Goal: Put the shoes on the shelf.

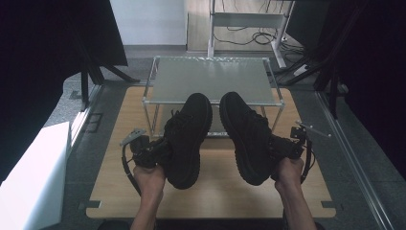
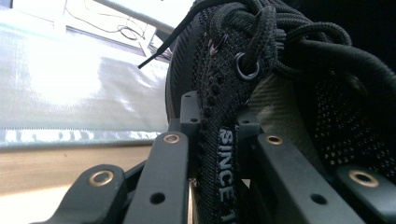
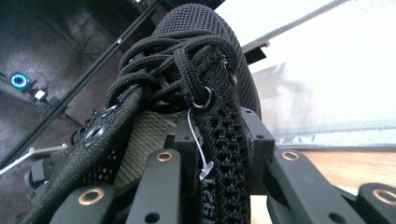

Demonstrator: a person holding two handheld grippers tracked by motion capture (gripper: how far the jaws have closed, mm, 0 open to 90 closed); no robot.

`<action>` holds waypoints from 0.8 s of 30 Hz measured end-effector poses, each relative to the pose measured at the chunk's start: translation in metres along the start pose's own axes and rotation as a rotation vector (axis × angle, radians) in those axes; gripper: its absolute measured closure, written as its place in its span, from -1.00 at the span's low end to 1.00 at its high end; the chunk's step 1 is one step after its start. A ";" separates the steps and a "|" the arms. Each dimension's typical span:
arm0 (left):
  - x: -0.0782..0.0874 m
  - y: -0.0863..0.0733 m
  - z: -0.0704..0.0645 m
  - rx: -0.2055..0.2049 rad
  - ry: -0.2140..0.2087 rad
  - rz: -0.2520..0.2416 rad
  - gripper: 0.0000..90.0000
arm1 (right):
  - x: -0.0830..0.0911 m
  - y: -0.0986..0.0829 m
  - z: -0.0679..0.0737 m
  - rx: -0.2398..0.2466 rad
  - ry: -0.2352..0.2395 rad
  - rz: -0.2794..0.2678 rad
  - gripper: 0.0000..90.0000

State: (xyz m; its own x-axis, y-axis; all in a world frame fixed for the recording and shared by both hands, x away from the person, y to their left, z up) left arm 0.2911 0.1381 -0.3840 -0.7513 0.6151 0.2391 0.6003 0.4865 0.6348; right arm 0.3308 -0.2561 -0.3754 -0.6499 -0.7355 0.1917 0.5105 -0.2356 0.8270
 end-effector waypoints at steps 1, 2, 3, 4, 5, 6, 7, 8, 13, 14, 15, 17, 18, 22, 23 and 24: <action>0.000 0.000 0.000 0.000 0.000 0.000 0.76 | 0.000 0.000 0.000 0.000 0.000 0.000 0.62; -0.001 0.002 0.000 0.005 -0.002 -0.002 0.76 | -0.002 0.003 0.001 -0.013 -0.002 -0.011 0.62; -0.003 0.006 -0.001 0.012 -0.006 -0.005 0.76 | -0.003 0.005 0.002 -0.018 0.001 -0.016 0.62; -0.003 0.006 -0.001 0.012 -0.006 -0.005 0.76 | -0.003 0.005 0.002 -0.018 0.001 -0.016 0.62; -0.004 0.008 -0.002 0.014 -0.007 -0.009 0.76 | -0.004 0.007 0.002 -0.021 0.004 -0.020 0.62; -0.005 0.010 -0.002 0.014 -0.006 -0.010 0.76 | -0.005 0.010 0.003 -0.022 0.004 -0.026 0.63; -0.008 0.014 -0.002 0.019 -0.004 -0.015 0.76 | -0.007 0.014 0.005 -0.019 0.000 -0.031 0.62; -0.008 0.014 -0.002 0.019 -0.004 -0.015 0.76 | -0.007 0.014 0.005 -0.019 0.000 -0.031 0.62; -0.018 0.025 -0.005 0.047 -0.006 -0.037 0.76 | -0.017 0.027 0.007 -0.018 -0.022 -0.038 0.62; -0.023 0.030 -0.009 0.041 -0.001 -0.045 0.76 | -0.022 0.032 0.008 -0.027 -0.031 -0.037 0.62; -0.026 0.033 -0.011 0.039 0.003 -0.051 0.76 | -0.023 0.033 0.007 -0.026 -0.036 -0.037 0.62; -0.031 0.038 -0.015 0.036 0.012 -0.058 0.76 | -0.028 0.038 0.007 -0.029 -0.044 -0.035 0.62; -0.034 0.041 -0.016 0.039 0.018 -0.063 0.76 | -0.030 0.040 0.006 -0.027 -0.051 -0.034 0.62; -0.047 0.054 -0.019 0.056 0.037 -0.070 0.76 | -0.038 0.050 0.001 -0.026 -0.076 -0.037 0.62; -0.047 0.054 -0.019 0.056 0.037 -0.070 0.76 | -0.038 0.050 0.001 -0.026 -0.076 -0.037 0.62; -0.051 0.058 -0.020 0.055 0.045 -0.072 0.76 | -0.039 0.052 0.000 -0.031 -0.081 -0.037 0.62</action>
Point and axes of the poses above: each handheld gripper's, and its own axes: x roughly backward along the jaws, y roughly out of its top, z roughly to its left, the point moved 1 cm from there along -x, roughly forward along the jaws, and after that the axes turned 14 degrees about x, right-handed, at the moved point
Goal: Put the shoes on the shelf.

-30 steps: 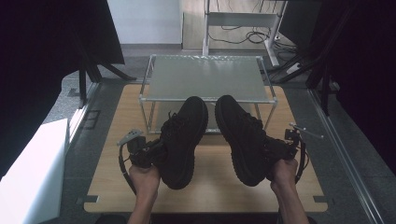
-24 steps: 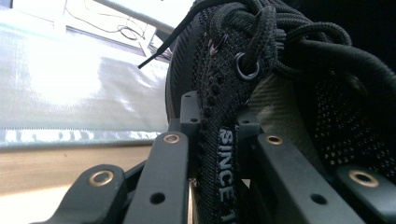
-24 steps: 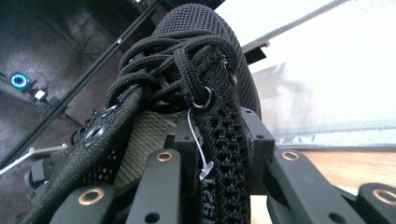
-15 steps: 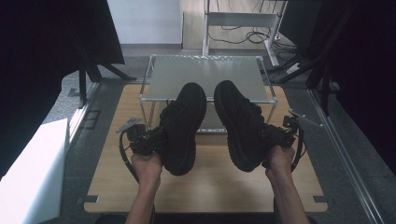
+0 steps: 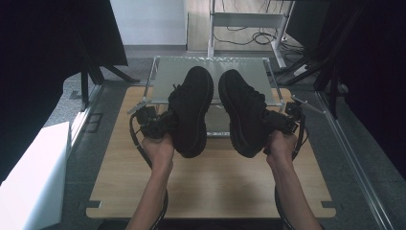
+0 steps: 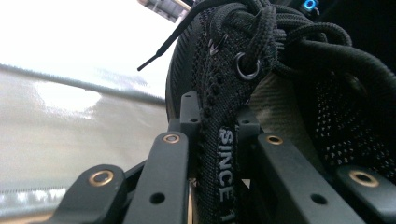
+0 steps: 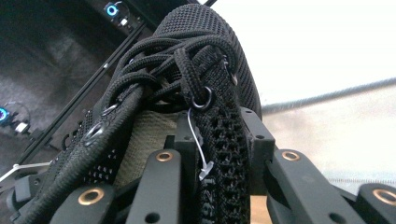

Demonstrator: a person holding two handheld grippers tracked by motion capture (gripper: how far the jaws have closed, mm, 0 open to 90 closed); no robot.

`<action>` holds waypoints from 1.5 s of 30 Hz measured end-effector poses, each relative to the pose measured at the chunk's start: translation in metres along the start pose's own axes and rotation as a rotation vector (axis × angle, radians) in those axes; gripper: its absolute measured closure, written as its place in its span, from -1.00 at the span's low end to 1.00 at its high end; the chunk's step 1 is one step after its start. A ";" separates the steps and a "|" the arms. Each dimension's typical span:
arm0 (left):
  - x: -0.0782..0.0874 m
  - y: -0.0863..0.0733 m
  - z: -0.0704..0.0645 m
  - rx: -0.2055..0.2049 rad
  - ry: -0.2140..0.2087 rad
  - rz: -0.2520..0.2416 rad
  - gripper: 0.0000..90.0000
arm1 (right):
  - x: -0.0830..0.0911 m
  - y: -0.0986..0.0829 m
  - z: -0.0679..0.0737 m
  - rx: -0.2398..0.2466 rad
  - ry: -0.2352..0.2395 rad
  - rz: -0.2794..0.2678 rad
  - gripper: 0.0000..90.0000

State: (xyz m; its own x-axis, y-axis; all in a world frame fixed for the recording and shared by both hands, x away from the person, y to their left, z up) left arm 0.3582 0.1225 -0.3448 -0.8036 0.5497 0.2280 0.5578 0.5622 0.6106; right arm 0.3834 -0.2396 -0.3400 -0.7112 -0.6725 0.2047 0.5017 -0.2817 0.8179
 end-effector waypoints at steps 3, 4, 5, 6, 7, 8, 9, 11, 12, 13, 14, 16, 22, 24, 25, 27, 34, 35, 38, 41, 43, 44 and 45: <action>-0.010 0.008 -0.006 -0.013 0.020 -0.001 0.76 | -0.008 0.010 -0.005 -0.017 -0.014 -0.003 0.62; -0.016 0.014 -0.008 -0.014 0.029 -0.003 0.76 | -0.010 0.012 -0.006 -0.020 -0.017 -0.005 0.62; -0.018 0.016 -0.009 -0.012 0.034 -0.005 0.76 | -0.012 0.015 -0.007 -0.020 -0.021 -0.007 0.62; -0.021 0.019 -0.010 -0.006 0.040 -0.009 0.76 | -0.015 0.017 -0.008 -0.022 -0.026 -0.007 0.62; -0.024 0.021 -0.010 -0.004 0.047 -0.012 0.76 | -0.017 0.020 -0.009 -0.023 -0.030 -0.008 0.62; -0.024 0.021 -0.010 -0.004 0.047 -0.012 0.76 | -0.017 0.020 -0.009 -0.023 -0.030 -0.008 0.62; -0.030 0.026 -0.011 -0.003 0.060 -0.014 0.76 | -0.022 0.024 -0.010 -0.028 -0.041 -0.007 0.62; -0.035 0.031 -0.012 -0.003 0.080 -0.019 0.76 | -0.026 0.028 -0.012 -0.032 -0.054 -0.009 0.62; -0.037 0.033 -0.013 -0.003 0.086 -0.020 0.76 | -0.029 0.031 -0.013 -0.030 -0.061 -0.011 0.62; -0.040 0.036 -0.013 -0.002 0.092 -0.022 0.76 | -0.031 0.033 -0.014 -0.027 -0.066 -0.013 0.62; -0.042 0.038 -0.013 0.003 0.096 -0.025 0.76 | -0.033 0.035 -0.015 -0.027 -0.073 -0.015 0.62; -0.044 0.040 -0.013 0.006 0.100 -0.029 0.76 | -0.035 0.037 -0.016 -0.028 -0.079 -0.015 0.62; -0.056 0.050 -0.017 0.000 0.127 -0.032 0.76 | -0.053 0.043 -0.019 -0.027 -0.107 -0.009 0.62; -0.063 0.054 -0.017 -0.003 0.149 -0.028 0.75 | -0.060 0.045 -0.021 -0.023 -0.125 -0.006 0.62; -0.066 0.055 -0.017 -0.002 0.156 -0.029 0.75 | -0.062 0.047 -0.022 -0.021 -0.131 -0.007 0.62; -0.072 0.057 -0.017 -0.004 0.170 -0.027 0.75 | -0.066 0.050 -0.023 -0.018 -0.146 -0.009 0.62; -0.091 0.059 -0.020 -0.019 0.206 -0.016 0.75 | -0.079 0.058 -0.023 0.018 -0.176 -0.004 0.61; -0.093 0.059 -0.021 -0.025 0.216 -0.015 0.75 | -0.081 0.059 -0.023 0.018 -0.177 0.005 0.61; -0.100 0.060 -0.021 -0.035 0.240 -0.014 0.75 | -0.092 0.059 -0.026 0.031 -0.200 0.022 0.61; -0.104 0.062 -0.023 -0.036 0.249 -0.015 0.74 | -0.096 0.060 -0.026 0.030 -0.205 0.026 0.61; -0.107 0.064 -0.025 -0.051 0.264 -0.018 0.74 | -0.099 0.062 -0.023 0.056 -0.220 0.029 0.60; -0.110 0.064 -0.027 -0.056 0.284 -0.011 0.73 | -0.100 0.063 -0.022 0.068 -0.233 0.033 0.59; -0.110 0.064 -0.027 -0.056 0.284 -0.011 0.72 | -0.101 0.063 -0.021 0.077 -0.241 0.035 0.58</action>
Point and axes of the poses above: each handheld gripper's, and its own axes: x roughly backward along the jaws, y roughly out of its top, z roughly to its left, the point moved 1 cm from there along -x, roughly forward along the jaws, and after that the axes turned 14 degrees about x, right-handed, at the moved point
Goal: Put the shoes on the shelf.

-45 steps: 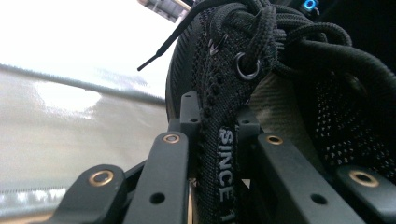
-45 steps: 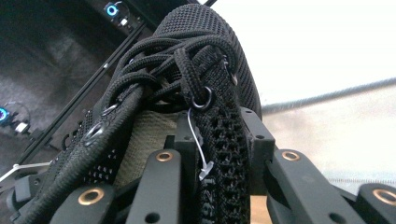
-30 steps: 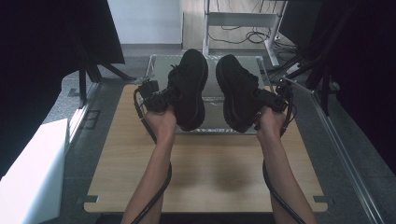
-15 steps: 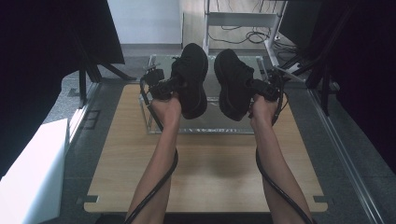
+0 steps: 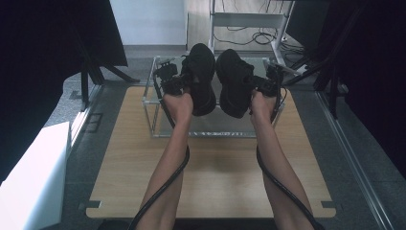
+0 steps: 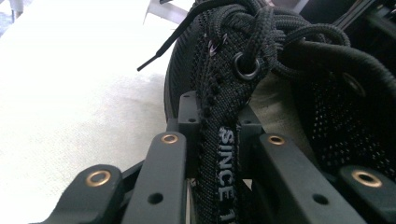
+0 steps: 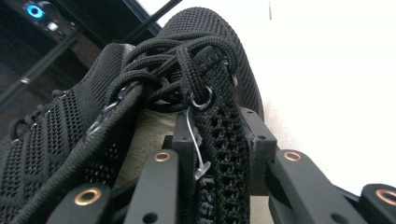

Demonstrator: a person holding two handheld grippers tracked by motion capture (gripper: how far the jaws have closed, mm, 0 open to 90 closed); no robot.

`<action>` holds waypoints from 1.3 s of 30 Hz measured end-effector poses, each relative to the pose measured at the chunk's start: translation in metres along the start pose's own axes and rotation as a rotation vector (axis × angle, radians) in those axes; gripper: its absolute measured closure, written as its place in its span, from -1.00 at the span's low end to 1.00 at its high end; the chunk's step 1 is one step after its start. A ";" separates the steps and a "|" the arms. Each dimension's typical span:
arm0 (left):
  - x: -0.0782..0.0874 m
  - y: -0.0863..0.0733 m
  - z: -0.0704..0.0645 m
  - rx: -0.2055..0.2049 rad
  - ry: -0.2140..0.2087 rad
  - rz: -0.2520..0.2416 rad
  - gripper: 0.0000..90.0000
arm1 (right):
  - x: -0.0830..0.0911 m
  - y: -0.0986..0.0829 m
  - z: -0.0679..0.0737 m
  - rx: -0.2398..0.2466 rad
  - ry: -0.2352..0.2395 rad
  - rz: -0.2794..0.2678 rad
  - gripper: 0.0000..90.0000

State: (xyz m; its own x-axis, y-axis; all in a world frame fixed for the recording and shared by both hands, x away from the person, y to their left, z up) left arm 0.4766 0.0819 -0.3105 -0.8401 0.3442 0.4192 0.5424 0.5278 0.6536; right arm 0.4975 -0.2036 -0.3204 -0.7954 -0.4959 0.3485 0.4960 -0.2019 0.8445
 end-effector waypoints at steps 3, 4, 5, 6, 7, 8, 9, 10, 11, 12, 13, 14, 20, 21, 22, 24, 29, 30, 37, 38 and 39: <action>-0.002 0.001 -0.004 -0.015 0.031 0.008 0.71 | -0.002 0.001 0.002 0.017 -0.018 0.004 0.56; -0.002 0.001 -0.004 -0.015 0.031 0.008 0.70 | -0.003 0.001 0.003 0.020 -0.022 0.003 0.55; -0.003 0.001 -0.006 -0.027 0.042 0.014 0.69 | -0.003 0.001 0.004 0.022 -0.022 0.000 0.54; -0.004 0.000 -0.007 -0.034 0.045 0.016 0.67 | -0.003 0.001 0.004 0.022 -0.026 0.001 0.53; -0.004 0.000 -0.007 -0.034 0.045 0.016 0.66 | -0.003 0.001 0.004 0.022 -0.026 0.001 0.53; -0.004 0.000 -0.008 -0.038 0.051 0.016 0.66 | -0.003 0.001 0.005 0.020 -0.026 0.004 0.52; -0.005 0.000 -0.009 -0.041 0.051 0.019 0.65 | -0.004 0.001 0.006 0.023 -0.031 0.003 0.51; -0.005 0.000 -0.009 -0.041 0.051 0.021 0.61 | -0.005 0.001 0.007 0.032 -0.035 0.003 0.46; -0.006 0.000 -0.009 -0.042 0.050 0.027 0.61 | -0.005 0.001 0.007 0.032 -0.035 0.003 0.46; -0.007 0.000 -0.010 -0.045 0.049 0.032 0.58 | -0.006 0.001 0.008 0.028 -0.031 0.008 0.42; -0.008 0.000 -0.011 -0.053 0.052 0.037 0.53 | -0.007 0.000 0.008 0.031 -0.029 0.003 0.35; -0.008 0.000 -0.012 -0.060 0.054 0.042 0.53 | -0.007 0.000 0.008 0.031 -0.029 0.003 0.35; -0.014 -0.003 -0.016 -0.096 0.042 0.070 0.30 | -0.013 -0.002 0.010 0.032 0.018 0.008 0.11; -0.014 -0.002 -0.014 -0.087 0.032 0.075 0.27 | -0.013 -0.002 0.009 0.026 0.040 -0.002 0.05; -0.015 -0.002 -0.012 -0.076 0.011 0.083 0.22 | -0.013 -0.002 0.009 0.024 0.049 0.000 0.01; -0.015 -0.001 -0.008 -0.054 -0.018 0.093 0.05 | -0.013 -0.003 0.007 0.024 0.080 -0.012 -0.07; -0.008 -0.002 -0.003 -0.049 -0.100 0.076 -0.08 | -0.006 -0.002 -0.002 -0.004 0.179 -0.068 -0.07; -0.006 -0.002 -0.004 -0.064 -0.105 0.074 -0.08 | 0.000 0.000 -0.002 0.011 0.189 -0.086 -0.05; 0.016 -0.007 -0.002 -0.100 -0.190 0.061 0.06 | 0.016 -0.002 -0.001 0.048 0.248 -0.082 0.13; 0.023 -0.008 0.001 -0.108 -0.205 0.053 0.17 | 0.022 -0.005 -0.004 0.053 0.251 -0.076 0.21; 0.023 -0.008 0.001 -0.108 -0.205 0.053 0.21 | 0.024 -0.007 -0.006 0.056 0.255 -0.077 0.23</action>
Point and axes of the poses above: each handheld gripper's, and its own axes: x roughly backward along the jaws, y roughly out of its top, z roughly to its left, the point moved 1 cm from there along -x, roughly forward along the jaws, and after that the axes turned 14 degrees about x, right-handed, at the moved point
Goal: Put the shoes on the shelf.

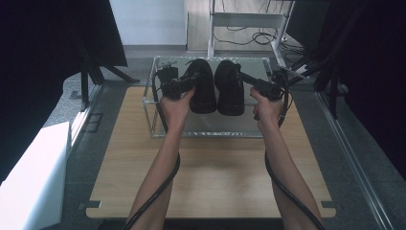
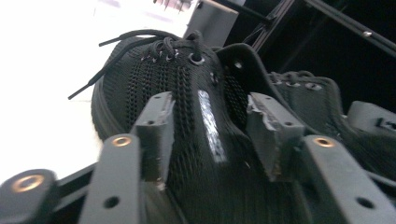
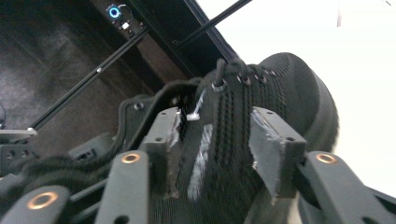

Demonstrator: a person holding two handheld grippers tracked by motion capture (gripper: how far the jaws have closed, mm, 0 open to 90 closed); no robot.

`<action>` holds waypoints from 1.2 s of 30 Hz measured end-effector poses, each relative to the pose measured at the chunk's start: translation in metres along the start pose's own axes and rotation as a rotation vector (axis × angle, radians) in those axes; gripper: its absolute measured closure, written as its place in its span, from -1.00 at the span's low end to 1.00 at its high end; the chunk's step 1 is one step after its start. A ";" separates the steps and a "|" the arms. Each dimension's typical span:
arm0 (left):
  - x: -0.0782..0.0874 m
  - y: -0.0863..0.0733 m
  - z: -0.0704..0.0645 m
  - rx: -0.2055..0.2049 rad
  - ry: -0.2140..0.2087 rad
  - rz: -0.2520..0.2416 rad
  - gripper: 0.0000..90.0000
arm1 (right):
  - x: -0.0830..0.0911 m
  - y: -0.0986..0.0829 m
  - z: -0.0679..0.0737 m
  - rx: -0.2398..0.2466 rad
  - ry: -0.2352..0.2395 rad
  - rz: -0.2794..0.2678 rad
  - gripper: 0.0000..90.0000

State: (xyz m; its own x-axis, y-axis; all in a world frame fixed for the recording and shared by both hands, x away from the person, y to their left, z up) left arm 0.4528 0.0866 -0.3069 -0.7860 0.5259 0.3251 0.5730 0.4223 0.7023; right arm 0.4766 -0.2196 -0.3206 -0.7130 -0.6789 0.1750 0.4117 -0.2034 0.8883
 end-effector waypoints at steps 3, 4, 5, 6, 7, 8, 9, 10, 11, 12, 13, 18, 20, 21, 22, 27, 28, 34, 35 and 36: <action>0.013 -0.004 0.004 0.006 -0.027 -0.009 0.36 | 0.013 -0.006 -0.003 -0.013 0.008 -0.013 0.34; 0.016 -0.006 0.006 0.006 -0.035 -0.010 0.36 | 0.013 -0.006 -0.003 -0.013 0.008 -0.013 0.34; 0.019 -0.009 0.007 0.008 -0.043 -0.008 0.42 | 0.017 -0.008 -0.004 -0.015 0.010 -0.018 0.39; 0.022 -0.011 0.008 0.007 -0.051 -0.002 0.54 | 0.025 -0.012 -0.006 -0.028 0.027 -0.034 0.48; 0.024 -0.014 0.009 0.002 -0.056 0.003 0.54 | 0.025 -0.012 -0.006 -0.028 0.027 -0.034 0.48; 0.026 -0.016 0.010 0.000 -0.060 0.003 0.60 | 0.029 -0.014 -0.006 -0.027 0.034 -0.038 0.52; 0.031 -0.020 0.012 -0.001 -0.076 0.001 0.69 | 0.036 -0.018 -0.006 -0.030 0.044 -0.038 0.60; 0.031 -0.020 0.012 -0.001 -0.076 0.001 0.72 | 0.036 -0.018 -0.006 -0.030 0.044 -0.038 0.60; 0.034 -0.021 0.013 -0.002 -0.083 0.002 0.78 | 0.042 -0.023 -0.006 -0.031 0.054 -0.040 0.67; 0.036 -0.023 0.013 -0.006 -0.089 0.000 0.78 | 0.042 -0.023 -0.006 -0.031 0.054 -0.040 0.67; 0.038 -0.025 0.013 -0.010 -0.095 0.004 0.84 | 0.048 -0.028 -0.006 -0.030 0.063 -0.036 0.75; 0.053 -0.037 0.012 -0.029 -0.118 0.008 0.98 | 0.059 -0.037 -0.005 -0.033 0.080 -0.041 0.91; 0.057 -0.044 0.010 -0.039 -0.132 0.022 0.99 | 0.064 -0.042 -0.003 -0.028 0.092 -0.044 0.99; 0.059 -0.047 0.009 -0.044 -0.139 0.031 0.99 | 0.069 -0.047 0.000 -0.025 0.111 -0.038 1.00; 0.061 -0.050 0.009 -0.047 -0.145 0.036 0.99 | 0.071 -0.049 0.002 -0.021 0.120 -0.034 1.00; 0.071 -0.065 0.009 -0.057 -0.166 0.044 0.99 | 0.079 -0.061 0.012 0.002 0.155 -0.014 1.00; 0.072 -0.068 0.010 -0.057 -0.168 0.049 0.99 | 0.080 -0.063 0.014 0.005 0.163 -0.010 1.00; 0.074 -0.085 0.013 -0.053 -0.182 0.071 0.99 | 0.075 -0.081 0.029 0.022 0.199 0.021 1.00; 0.073 -0.087 0.014 -0.055 -0.179 0.074 0.99 | 0.074 -0.082 0.030 0.017 0.202 0.025 1.00; 0.071 -0.089 0.014 -0.056 -0.179 0.079 0.99 | 0.071 -0.085 0.031 0.021 0.203 0.032 1.00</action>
State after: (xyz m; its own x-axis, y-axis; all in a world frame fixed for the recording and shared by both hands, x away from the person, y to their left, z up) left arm 0.3487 0.0969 -0.3555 -0.6825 0.6806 0.2663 0.6134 0.3353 0.7150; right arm 0.3729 -0.2287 -0.3703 -0.5701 -0.8134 0.1157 0.4185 -0.1663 0.8929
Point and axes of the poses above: each handheld gripper's, and its own axes: x roughly backward along the jaws, y roughly out of its top, z roughly to its left, the point moved 1 cm from there along -x, roughly forward along the jaws, and after that the axes turned 14 degrees about x, right-handed, at the moved point
